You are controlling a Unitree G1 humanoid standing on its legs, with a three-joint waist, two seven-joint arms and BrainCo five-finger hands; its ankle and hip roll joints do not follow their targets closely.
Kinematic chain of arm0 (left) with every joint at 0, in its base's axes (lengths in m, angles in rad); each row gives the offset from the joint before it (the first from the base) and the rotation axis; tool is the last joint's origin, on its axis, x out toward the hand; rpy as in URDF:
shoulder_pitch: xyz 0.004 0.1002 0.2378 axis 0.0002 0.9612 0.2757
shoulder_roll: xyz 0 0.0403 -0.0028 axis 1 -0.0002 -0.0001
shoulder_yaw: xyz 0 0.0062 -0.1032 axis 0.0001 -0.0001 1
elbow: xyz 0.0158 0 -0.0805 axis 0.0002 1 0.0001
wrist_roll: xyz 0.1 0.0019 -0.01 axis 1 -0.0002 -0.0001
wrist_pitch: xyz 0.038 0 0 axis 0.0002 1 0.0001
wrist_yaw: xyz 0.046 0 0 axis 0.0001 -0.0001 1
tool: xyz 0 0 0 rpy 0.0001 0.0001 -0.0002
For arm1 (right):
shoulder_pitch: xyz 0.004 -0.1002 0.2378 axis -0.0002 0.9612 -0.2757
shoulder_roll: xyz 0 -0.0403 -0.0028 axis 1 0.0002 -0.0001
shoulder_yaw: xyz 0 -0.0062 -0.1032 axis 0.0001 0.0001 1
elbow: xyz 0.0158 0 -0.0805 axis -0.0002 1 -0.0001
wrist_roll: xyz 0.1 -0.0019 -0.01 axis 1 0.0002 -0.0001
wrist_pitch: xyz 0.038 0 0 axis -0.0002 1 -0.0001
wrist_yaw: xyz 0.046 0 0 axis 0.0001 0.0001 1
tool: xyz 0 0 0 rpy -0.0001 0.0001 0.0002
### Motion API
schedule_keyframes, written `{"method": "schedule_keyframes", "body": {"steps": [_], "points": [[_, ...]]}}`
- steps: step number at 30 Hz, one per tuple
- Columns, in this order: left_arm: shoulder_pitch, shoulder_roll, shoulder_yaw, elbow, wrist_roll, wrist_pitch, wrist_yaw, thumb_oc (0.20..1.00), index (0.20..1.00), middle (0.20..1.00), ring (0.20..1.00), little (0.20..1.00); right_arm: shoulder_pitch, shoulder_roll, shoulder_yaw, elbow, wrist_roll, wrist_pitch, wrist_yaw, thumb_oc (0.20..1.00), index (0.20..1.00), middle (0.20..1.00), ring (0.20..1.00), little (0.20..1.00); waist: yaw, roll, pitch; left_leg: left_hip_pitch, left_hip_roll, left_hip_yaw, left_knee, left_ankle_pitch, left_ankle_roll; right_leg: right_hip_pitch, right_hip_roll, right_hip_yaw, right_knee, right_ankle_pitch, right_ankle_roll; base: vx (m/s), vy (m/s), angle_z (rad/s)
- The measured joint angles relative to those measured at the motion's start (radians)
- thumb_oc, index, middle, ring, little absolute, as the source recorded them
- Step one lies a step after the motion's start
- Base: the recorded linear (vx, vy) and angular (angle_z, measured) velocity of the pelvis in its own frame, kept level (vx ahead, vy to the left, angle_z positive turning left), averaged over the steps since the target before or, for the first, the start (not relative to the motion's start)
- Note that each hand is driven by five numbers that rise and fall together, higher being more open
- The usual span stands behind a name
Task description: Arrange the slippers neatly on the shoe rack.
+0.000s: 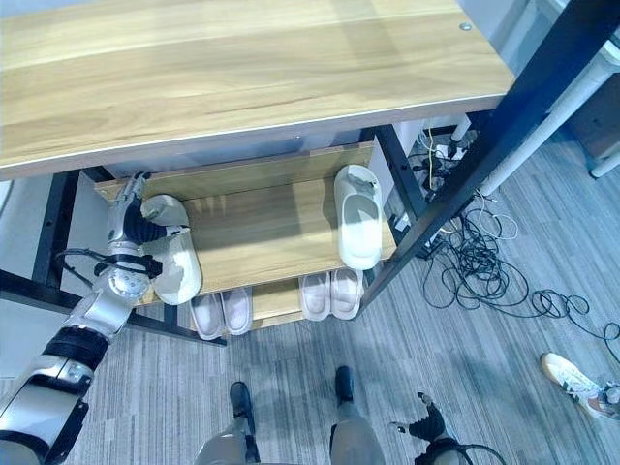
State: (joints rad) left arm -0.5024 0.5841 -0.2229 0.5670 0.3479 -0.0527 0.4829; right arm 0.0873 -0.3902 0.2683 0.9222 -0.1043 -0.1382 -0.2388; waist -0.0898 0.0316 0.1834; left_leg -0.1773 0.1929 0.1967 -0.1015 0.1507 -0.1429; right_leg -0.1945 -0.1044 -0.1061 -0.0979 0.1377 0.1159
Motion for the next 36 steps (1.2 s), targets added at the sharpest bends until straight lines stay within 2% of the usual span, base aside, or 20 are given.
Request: {"method": "schedule_keyframes", "body": {"steps": [14,18,22,31,32,33,36], "points": [[-0.015,0.011,-0.005,0.055,0.037,0.028,0.002,1.000,1.000,1.000,1.000,1.000,0.007,0.000,0.011,-0.013,-0.007,0.002,-0.002,1.000,1.000,1.000,1.000,1.000,-0.002,0.000,0.000,-0.012,-0.002,-0.011,0.000,0.006,0.004,-0.006,0.004,-0.009,0.001,0.001,-0.002,0.00,-0.002,0.02],[-0.036,0.010,-0.018,0.120,0.037,0.029,0.002,1.000,1.000,1.000,1.000,1.000,0.004,0.000,0.013,-0.013,-0.007,0.004,-0.003,1.000,1.000,1.000,1.000,1.000,-0.005,-0.001,-0.001,-0.012,-0.002,-0.011,0.000,0.005,0.003,-0.006,0.004,-0.009,0.001,0.002,-0.003,0.00,0.000,0.00],[-0.042,0.007,-0.055,0.140,0.037,0.044,0.002,1.000,1.000,1.000,1.000,1.000,0.001,0.003,0.015,-0.013,-0.007,0.011,-0.007,1.000,1.000,1.000,1.000,1.000,-0.004,-0.005,-0.007,-0.012,-0.001,-0.011,0.000,0.005,0.002,-0.006,0.004,-0.009,0.001,0.003,-0.004,0.00,0.000,0.00],[-0.044,0.005,-0.056,0.177,0.036,0.049,0.002,1.000,1.000,1.000,1.000,1.000,-0.004,0.028,0.023,0.002,-0.007,0.012,-0.009,1.000,1.000,1.000,1.000,1.000,-0.003,-0.026,-0.047,-0.012,-0.002,-0.011,0.000,0.006,0.002,-0.006,0.001,-0.009,0.000,0.008,-0.010,0.00,0.000,0.00],[-0.044,0.005,-0.056,0.177,0.036,0.049,0.002,0.529,0.529,0.529,0.529,0.529,-0.004,0.028,0.024,0.003,-0.007,0.012,-0.009,1.000,1.000,1.000,1.000,1.000,-0.003,-0.025,-0.047,-0.012,-0.002,-0.012,0.000,0.006,0.002,-0.006,0.001,-0.009,0.000,0.007,-0.009,0.00,0.000,0.00],[-0.044,0.005,-0.056,0.177,0.036,0.049,0.002,0.200,0.200,0.200,0.200,0.200,-0.004,0.028,0.024,0.004,-0.007,0.012,-0.009,1.000,1.000,1.000,1.000,1.000,-0.003,-0.025,-0.047,-0.012,-0.002,-0.012,0.000,0.006,0.002,-0.006,0.001,-0.009,0.000,0.007,-0.009,0.00,0.000,0.00],[-0.047,0.005,-0.076,0.207,0.035,0.050,0.001,0.200,0.200,0.200,0.200,0.200,-0.004,0.028,0.028,0.008,-0.007,0.013,-0.010,1.000,1.000,1.000,1.000,1.000,-0.003,-0.024,-0.048,-0.013,-0.001,-0.012,0.000,0.008,0.000,-0.008,0.001,-0.008,0.000,0.007,-0.010,0.00,0.000,0.00]]}}
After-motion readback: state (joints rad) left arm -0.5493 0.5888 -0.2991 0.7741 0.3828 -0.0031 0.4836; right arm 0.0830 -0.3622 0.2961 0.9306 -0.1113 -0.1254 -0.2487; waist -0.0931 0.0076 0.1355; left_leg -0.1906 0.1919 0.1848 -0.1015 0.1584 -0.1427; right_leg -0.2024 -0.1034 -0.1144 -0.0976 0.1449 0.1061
